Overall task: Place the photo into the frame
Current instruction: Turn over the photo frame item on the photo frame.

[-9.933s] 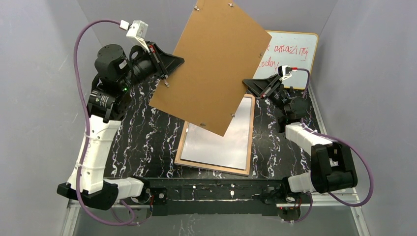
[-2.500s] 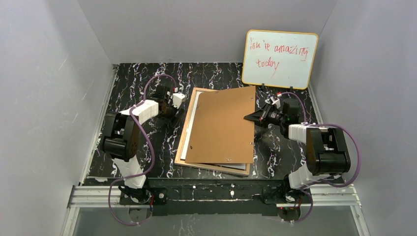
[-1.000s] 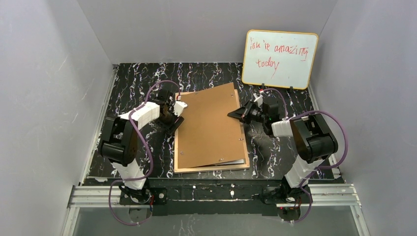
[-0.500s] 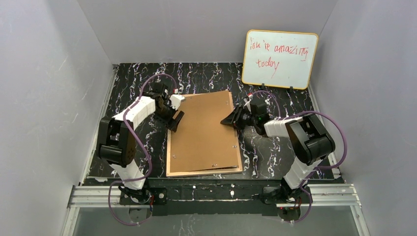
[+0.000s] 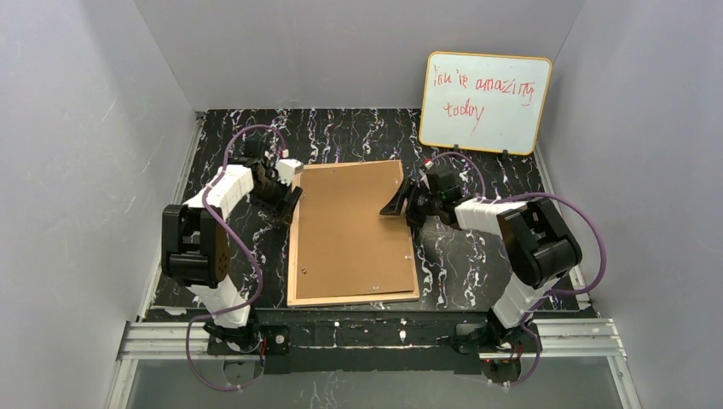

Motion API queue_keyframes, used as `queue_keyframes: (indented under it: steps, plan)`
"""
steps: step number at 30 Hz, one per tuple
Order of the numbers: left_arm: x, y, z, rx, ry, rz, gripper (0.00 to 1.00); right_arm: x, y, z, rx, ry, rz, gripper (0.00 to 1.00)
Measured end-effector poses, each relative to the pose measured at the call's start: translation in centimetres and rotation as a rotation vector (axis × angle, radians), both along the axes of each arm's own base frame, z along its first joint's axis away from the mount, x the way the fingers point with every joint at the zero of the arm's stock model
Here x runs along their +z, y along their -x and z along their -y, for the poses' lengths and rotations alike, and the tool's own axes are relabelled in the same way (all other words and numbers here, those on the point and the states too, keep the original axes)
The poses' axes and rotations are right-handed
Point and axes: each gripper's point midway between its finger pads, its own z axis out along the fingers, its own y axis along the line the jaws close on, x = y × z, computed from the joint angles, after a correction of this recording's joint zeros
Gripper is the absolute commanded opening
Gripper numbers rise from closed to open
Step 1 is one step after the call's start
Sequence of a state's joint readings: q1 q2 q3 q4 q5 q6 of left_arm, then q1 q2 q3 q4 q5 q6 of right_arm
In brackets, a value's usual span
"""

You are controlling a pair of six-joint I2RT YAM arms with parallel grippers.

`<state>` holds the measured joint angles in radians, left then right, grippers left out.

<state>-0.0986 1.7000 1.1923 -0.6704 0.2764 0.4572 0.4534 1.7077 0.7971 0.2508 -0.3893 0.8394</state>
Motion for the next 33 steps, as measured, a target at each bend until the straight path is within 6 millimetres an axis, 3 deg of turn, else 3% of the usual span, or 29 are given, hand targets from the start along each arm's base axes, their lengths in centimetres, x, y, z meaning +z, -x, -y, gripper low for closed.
queue_keyframes:
  steps: [9,17,25,33]
  plan:
    - [-0.9,0.1,-1.3,0.006,-0.039,0.005,0.67,0.7,0.0,-0.8,0.042,0.066,0.005,0.78]
    - [-2.9,1.9,-1.8,-0.005,-0.066,-0.037,0.67,0.9,0.6,-1.5,0.073,0.137,0.005,0.98]
    - [-3.1,2.0,-1.8,-0.007,-0.066,-0.04,0.67,1.5,0.3,-1.9,0.114,0.256,0.003,0.99]
    - [-2.3,1.6,-1.5,-0.009,-0.047,-0.026,0.68,0.6,0.8,-1.6,0.168,0.43,-0.007,0.99]
